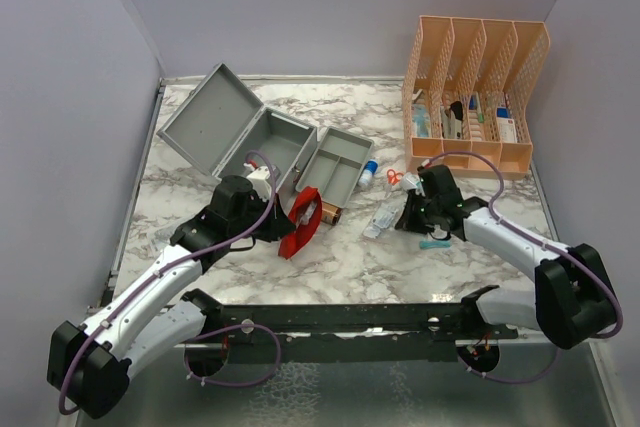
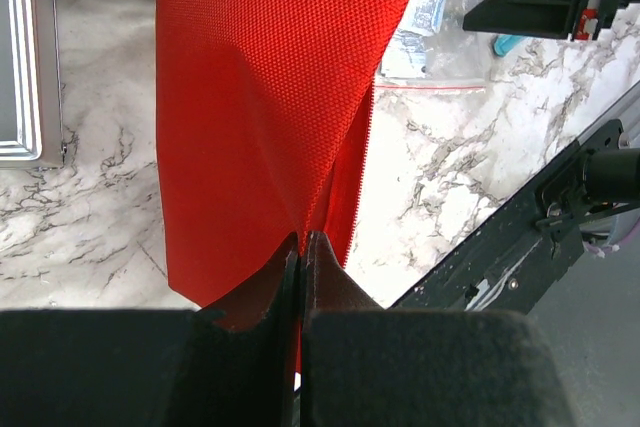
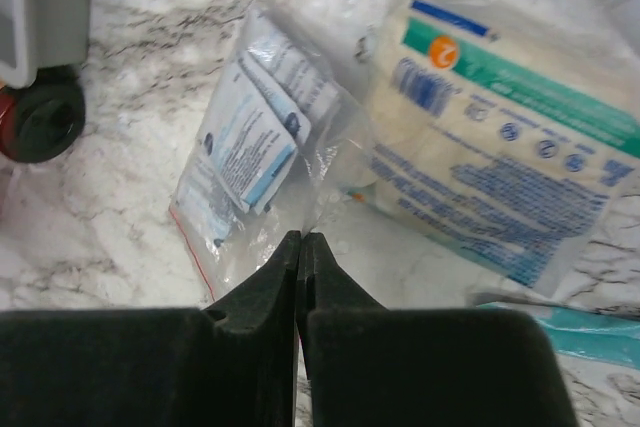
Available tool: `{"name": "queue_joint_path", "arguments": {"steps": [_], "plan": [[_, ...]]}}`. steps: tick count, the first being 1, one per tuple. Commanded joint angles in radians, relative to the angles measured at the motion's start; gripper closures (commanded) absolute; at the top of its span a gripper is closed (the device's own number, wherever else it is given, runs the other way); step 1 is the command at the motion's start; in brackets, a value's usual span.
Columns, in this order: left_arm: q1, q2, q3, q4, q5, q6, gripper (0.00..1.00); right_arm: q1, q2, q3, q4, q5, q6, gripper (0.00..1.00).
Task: Organize the medicine kit
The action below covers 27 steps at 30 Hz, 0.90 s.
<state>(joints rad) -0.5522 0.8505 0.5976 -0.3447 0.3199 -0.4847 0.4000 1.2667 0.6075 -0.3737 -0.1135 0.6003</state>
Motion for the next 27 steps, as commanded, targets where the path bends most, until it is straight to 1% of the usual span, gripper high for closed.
{"name": "queue_joint_path", "arguments": {"steps": [1,8,10,13,14,16,18,20,27], "plan": [[-0.003,0.007,-0.002,0.027,-0.002,-0.002,1.00,0.048,-0.030,-0.017,-0.024,-0.095,-0.017,0.99],[-0.004,0.004,-0.004,0.026,-0.003,-0.003,1.00,0.164,-0.011,-0.022,-0.005,-0.119,-0.014,0.99],[-0.003,0.006,-0.004,0.027,-0.001,-0.003,1.00,0.189,-0.003,-0.018,-0.017,-0.076,-0.002,0.99],[-0.004,0.006,-0.004,0.026,0.000,-0.003,1.00,0.195,0.001,-0.017,-0.042,-0.003,0.031,0.99],[-0.003,0.004,-0.004,0.027,-0.001,-0.004,1.00,0.195,0.002,-0.014,-0.046,0.011,0.041,0.93],[-0.003,0.002,-0.005,0.026,-0.001,-0.002,1.00,0.196,-0.002,-0.015,-0.033,0.005,0.054,0.68],[-0.004,0.001,-0.005,0.027,-0.002,-0.003,1.00,0.200,-0.013,-0.031,0.009,-0.015,0.064,0.55],[-0.003,0.001,-0.004,0.027,0.000,0.000,1.00,0.201,-0.020,-0.051,0.058,-0.030,0.077,0.53],[-0.004,0.003,-0.004,0.026,0.002,0.000,1.00,0.201,0.042,-0.068,0.127,0.017,0.115,0.52]]}}
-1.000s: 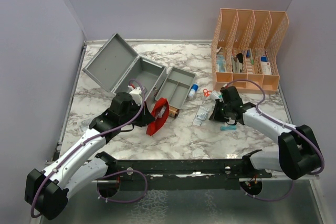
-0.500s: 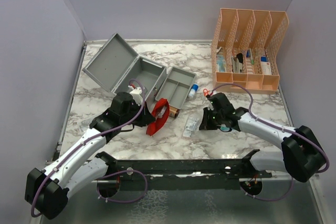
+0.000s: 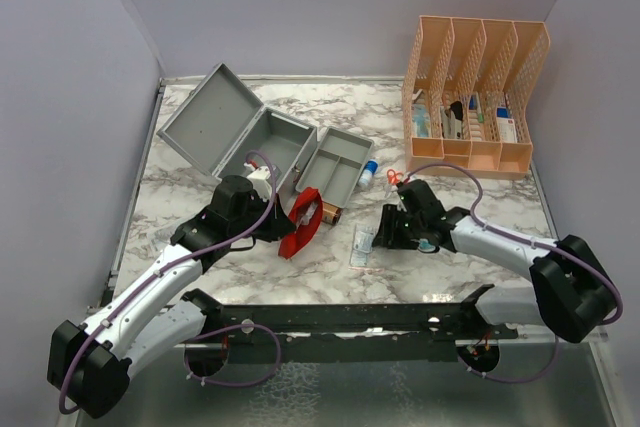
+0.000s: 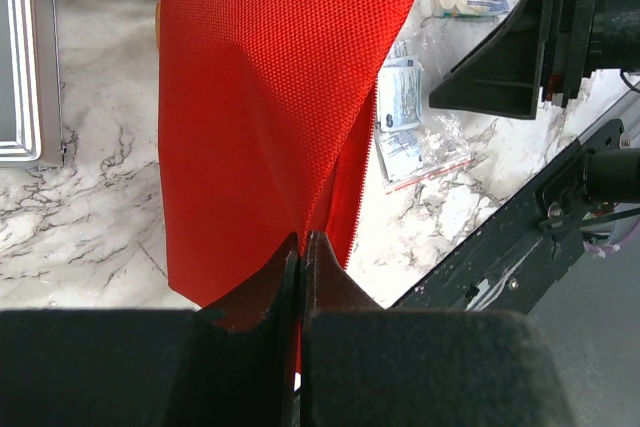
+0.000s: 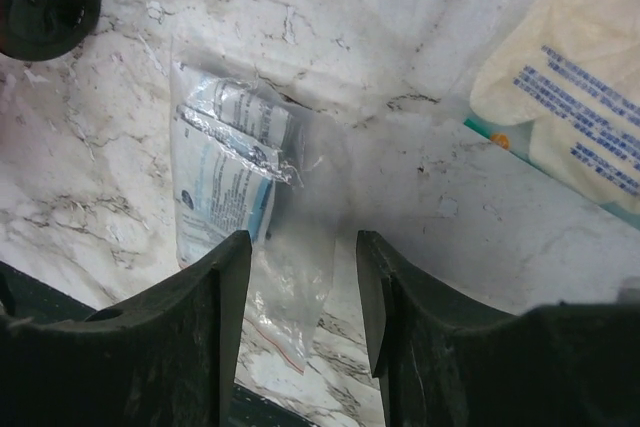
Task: Organize the medicine kit
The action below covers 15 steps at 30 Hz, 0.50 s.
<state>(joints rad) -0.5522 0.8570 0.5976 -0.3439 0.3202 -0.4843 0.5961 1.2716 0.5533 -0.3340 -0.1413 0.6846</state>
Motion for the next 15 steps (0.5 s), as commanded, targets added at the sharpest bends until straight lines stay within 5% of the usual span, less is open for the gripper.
{"name": "queue_joint_path", "arguments": {"steps": [1,9,15], "plan": [[-0.003,-0.003,-0.005,0.026,0.001,0.000,1.00,0.004,0.047,-0.019,0.102,0.041,0.029,0.53],[-0.003,0.000,-0.003,0.026,0.001,0.000,1.00,0.005,0.131,-0.065,0.233,0.022,0.043,0.60],[-0.004,0.000,0.000,0.023,0.002,0.004,1.00,0.005,0.088,-0.136,0.386,0.050,0.047,0.87]]}}
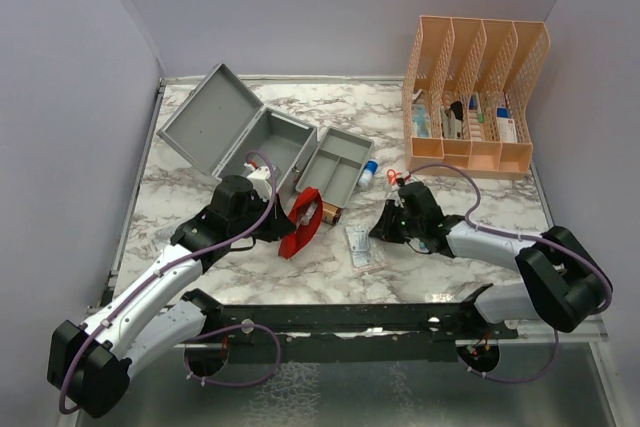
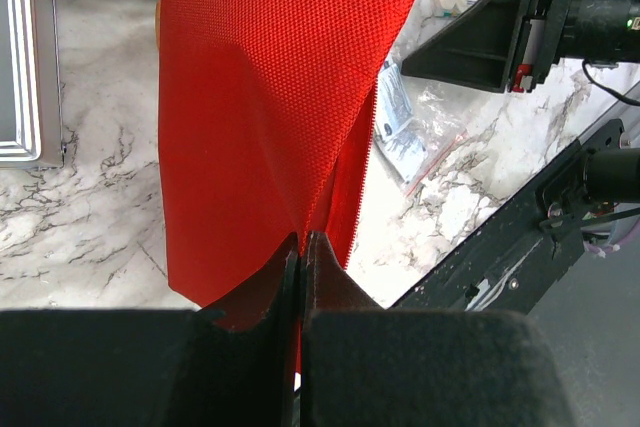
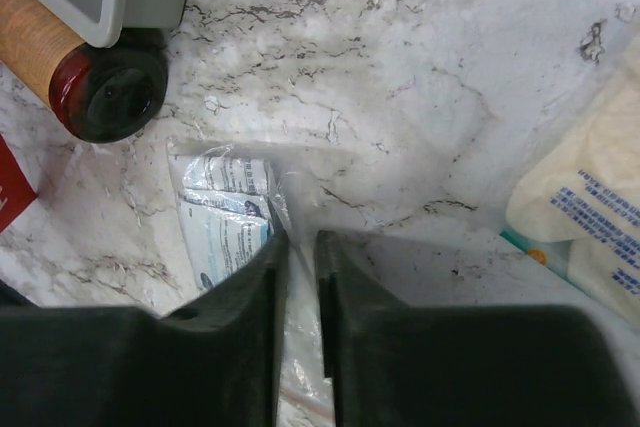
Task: Organize the medicine kit
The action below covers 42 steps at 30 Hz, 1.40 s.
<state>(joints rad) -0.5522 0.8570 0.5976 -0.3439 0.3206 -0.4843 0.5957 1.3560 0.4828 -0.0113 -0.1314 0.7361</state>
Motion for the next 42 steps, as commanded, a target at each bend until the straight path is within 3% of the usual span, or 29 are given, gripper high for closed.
{"name": "queue_joint_path", "arguments": {"steps": [1,3,23,42], "plan": [[-0.003,0.000,0.002,0.019,0.002,0.005,1.00,0.005,0.000,-0.062,0.063,0.025,-0.005,0.92],[-0.004,-0.001,0.004,0.014,0.004,0.005,1.00,0.004,-0.011,-0.049,0.050,-0.005,-0.007,0.99],[-0.003,0.039,0.051,-0.018,-0.020,-0.033,1.00,0.019,-0.397,0.056,-0.182,-0.072,0.217,0.99],[-0.003,0.062,0.131,-0.087,-0.014,-0.098,1.00,0.156,-0.399,0.202,-0.022,-0.165,0.291,0.99]]}}
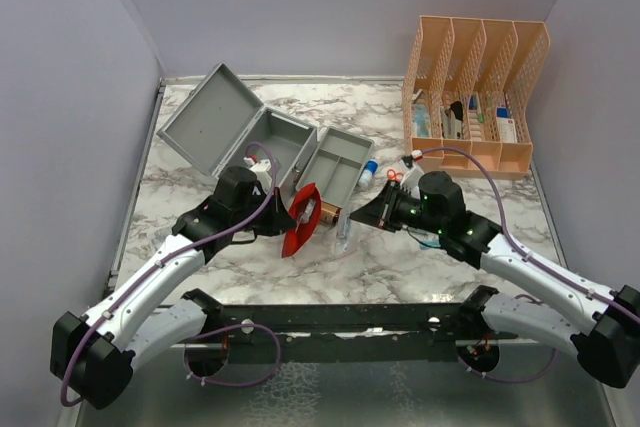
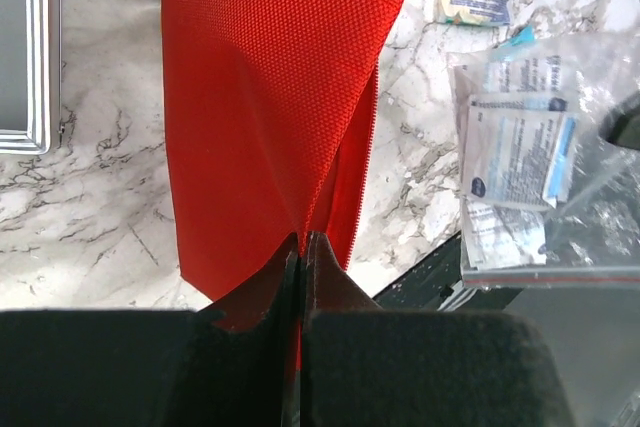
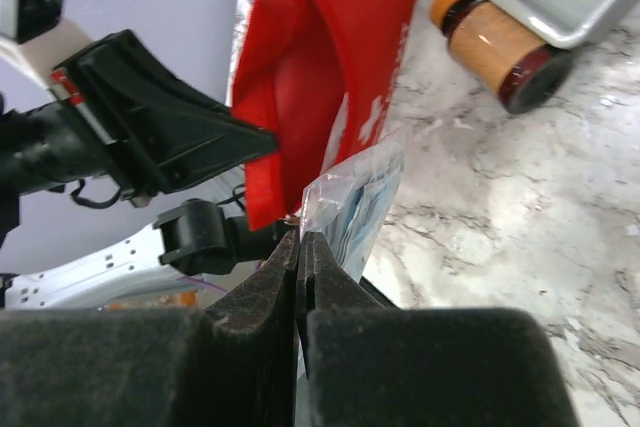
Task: Organize the medicine kit
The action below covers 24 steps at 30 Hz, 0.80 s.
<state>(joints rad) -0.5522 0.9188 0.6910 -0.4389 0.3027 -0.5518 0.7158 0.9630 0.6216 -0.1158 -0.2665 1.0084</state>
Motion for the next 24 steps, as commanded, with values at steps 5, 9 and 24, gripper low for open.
{"name": "queue_joint_path", "arguments": {"steps": [5,9,24], "plan": [[-0.003,0.010,0.045,0.007,0.018,-0.083,1.00,0.118,0.037,0.127,0.083,0.092,0.016,0.99],[-0.004,0.012,0.047,0.007,0.016,-0.087,1.00,0.175,0.094,0.194,0.071,0.201,0.022,0.99],[-0.004,-0.003,0.038,0.006,0.040,-0.064,1.00,0.210,0.278,0.254,0.143,0.316,0.025,0.99]]}}
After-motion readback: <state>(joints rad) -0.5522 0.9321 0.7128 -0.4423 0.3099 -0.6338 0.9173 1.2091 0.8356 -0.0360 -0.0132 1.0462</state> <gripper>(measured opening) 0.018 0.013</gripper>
